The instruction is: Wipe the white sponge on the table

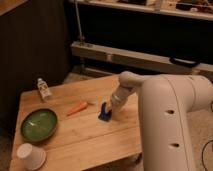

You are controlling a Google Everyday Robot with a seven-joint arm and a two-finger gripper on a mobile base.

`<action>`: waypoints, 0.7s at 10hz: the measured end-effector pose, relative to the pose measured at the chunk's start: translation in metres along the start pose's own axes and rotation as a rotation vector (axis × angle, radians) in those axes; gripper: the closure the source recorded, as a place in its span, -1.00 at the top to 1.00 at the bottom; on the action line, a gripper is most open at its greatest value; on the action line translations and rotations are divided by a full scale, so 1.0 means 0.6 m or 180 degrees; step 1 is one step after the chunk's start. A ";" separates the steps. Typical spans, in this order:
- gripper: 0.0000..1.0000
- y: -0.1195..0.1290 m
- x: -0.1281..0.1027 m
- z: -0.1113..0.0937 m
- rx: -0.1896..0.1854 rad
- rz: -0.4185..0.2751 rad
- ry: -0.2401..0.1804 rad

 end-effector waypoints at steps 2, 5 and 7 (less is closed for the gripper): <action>0.31 0.009 0.001 -0.003 0.0092 -0.0016 -0.0015; 0.38 0.010 0.002 -0.007 0.0246 0.0009 -0.0088; 0.38 0.013 -0.001 -0.007 0.0318 0.0076 -0.0199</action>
